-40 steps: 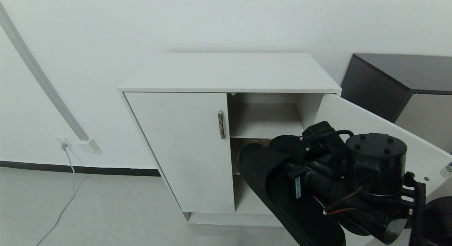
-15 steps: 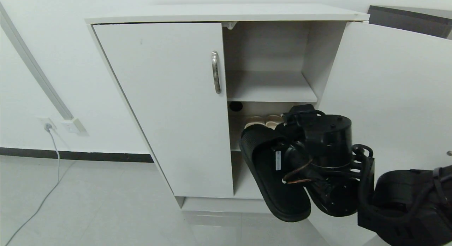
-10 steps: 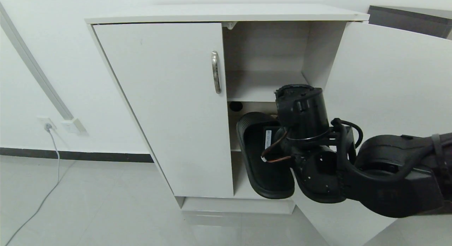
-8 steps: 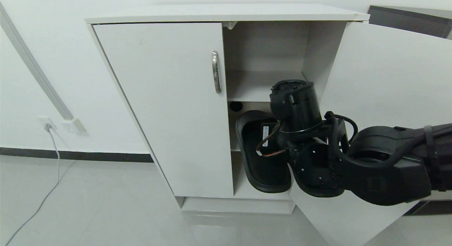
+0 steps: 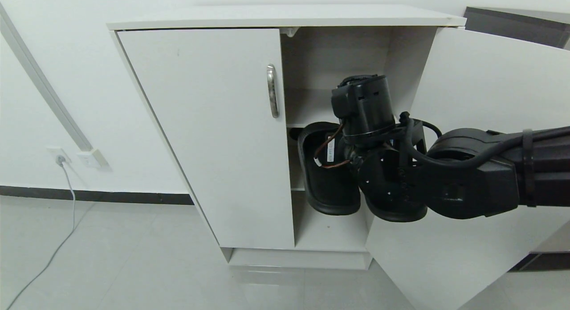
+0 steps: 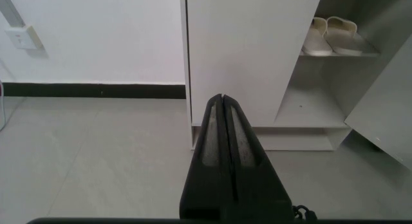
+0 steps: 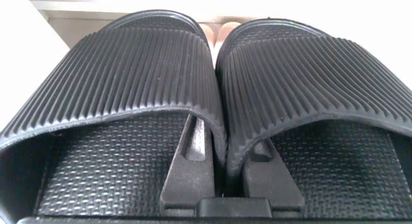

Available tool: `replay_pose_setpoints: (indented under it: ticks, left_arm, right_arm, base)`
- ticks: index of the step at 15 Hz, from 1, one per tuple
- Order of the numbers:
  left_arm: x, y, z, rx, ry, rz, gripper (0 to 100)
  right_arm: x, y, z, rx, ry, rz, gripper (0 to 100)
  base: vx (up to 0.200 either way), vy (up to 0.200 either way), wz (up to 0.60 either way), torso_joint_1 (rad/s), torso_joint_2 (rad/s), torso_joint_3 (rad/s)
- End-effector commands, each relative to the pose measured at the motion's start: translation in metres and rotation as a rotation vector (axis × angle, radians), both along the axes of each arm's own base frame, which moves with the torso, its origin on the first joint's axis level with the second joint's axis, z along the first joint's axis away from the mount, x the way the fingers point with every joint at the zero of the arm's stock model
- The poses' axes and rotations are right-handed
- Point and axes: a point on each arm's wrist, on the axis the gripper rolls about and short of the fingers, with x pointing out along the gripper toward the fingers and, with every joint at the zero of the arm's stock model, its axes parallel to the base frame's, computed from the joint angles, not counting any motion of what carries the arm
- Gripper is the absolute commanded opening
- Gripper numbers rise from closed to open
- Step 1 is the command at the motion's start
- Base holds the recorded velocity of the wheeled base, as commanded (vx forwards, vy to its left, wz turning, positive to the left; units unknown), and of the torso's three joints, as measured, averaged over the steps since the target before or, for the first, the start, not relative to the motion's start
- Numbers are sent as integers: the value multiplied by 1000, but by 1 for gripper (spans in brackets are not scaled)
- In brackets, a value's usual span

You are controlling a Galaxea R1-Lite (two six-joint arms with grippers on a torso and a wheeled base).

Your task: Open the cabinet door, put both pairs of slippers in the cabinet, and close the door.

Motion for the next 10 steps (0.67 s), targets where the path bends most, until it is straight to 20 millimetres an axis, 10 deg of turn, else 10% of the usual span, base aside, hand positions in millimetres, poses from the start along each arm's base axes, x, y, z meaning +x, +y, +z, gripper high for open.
replay_pose_setpoints:
  ticks: [1, 10]
  left_arm:
    - [0, 0, 0, 0, 0, 1, 0]
    - [0, 0, 0, 0, 2, -1, 0]
  right_arm:
    - [0, 1, 0, 1, -2, 1, 0]
    - [0, 1, 0, 2, -2, -1, 0]
  base:
    - [0, 0, 0, 0, 0, 0]
    - [44, 0, 0, 0, 1, 1]
